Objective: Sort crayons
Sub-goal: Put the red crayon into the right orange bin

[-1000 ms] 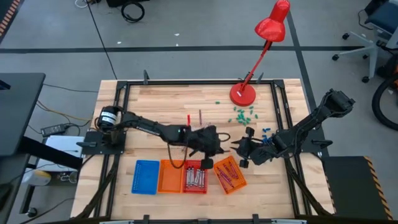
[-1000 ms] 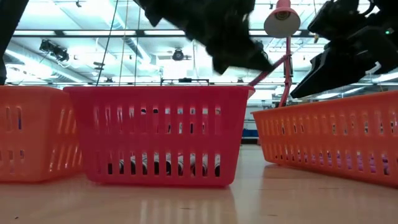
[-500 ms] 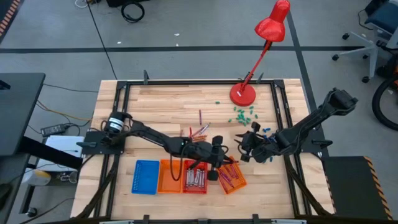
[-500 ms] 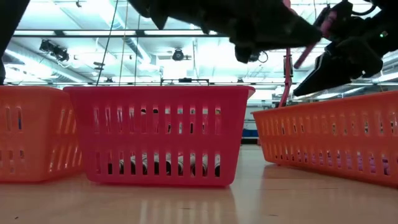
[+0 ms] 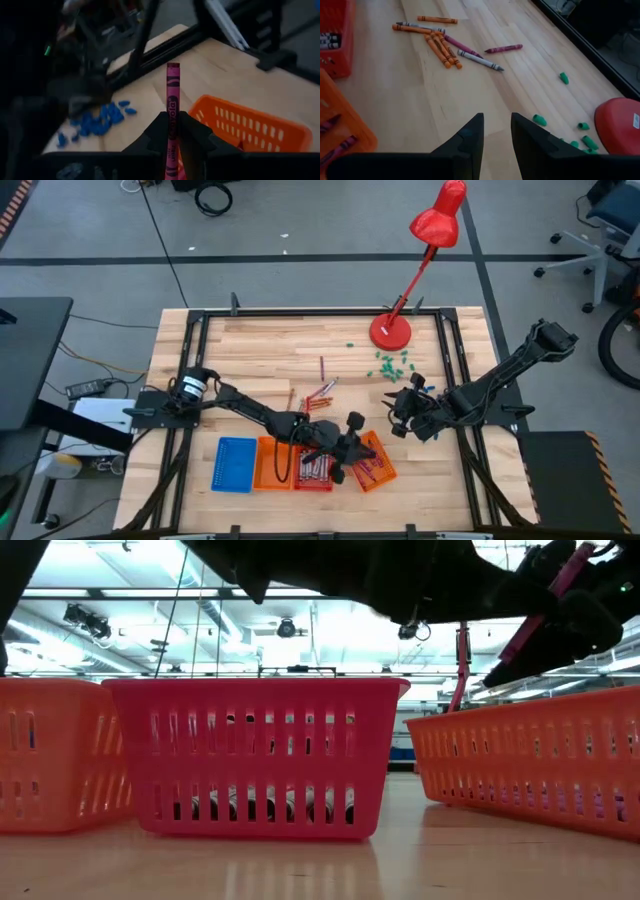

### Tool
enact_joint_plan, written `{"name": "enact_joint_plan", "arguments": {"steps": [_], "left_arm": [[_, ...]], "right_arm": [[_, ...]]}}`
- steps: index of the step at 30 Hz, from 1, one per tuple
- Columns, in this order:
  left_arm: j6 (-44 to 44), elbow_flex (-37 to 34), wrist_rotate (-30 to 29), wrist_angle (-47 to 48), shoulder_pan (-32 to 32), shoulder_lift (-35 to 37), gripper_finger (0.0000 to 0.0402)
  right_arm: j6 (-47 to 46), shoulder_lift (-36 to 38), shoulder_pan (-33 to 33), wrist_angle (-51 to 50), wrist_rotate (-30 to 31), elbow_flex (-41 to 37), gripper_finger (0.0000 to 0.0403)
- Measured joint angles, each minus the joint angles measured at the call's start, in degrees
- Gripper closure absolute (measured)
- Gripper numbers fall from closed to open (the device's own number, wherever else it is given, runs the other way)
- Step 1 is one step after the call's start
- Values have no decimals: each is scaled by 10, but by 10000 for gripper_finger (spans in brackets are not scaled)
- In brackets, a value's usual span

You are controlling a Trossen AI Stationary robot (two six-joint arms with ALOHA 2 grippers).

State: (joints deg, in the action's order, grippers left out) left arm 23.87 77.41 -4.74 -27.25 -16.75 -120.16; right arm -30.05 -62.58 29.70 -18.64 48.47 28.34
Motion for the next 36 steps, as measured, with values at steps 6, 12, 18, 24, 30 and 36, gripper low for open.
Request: {"name": "enact_joint_plan", "arguments": {"steps": [6,12,18,24,30,36], "left_arm": [[115,0,8,46,-14,0,359],[119,0,4,50,-11,0,357],[119,0,4,55,-11,0,334],[119,0,4,55,-11,0,300],[118,0,-47,64,-11,14,273],[127,0,-82,143,7,78,271]], "right_arm": [[0,0,2,1,-1,0,300],[2,0,2,2,-2,0,300],[2,0,2,4,-3,0,300],[2,0,2,4,-7,0,300],[2,0,2,4,-13,0,300],[2,0,2,6,-17,0,300]]}}
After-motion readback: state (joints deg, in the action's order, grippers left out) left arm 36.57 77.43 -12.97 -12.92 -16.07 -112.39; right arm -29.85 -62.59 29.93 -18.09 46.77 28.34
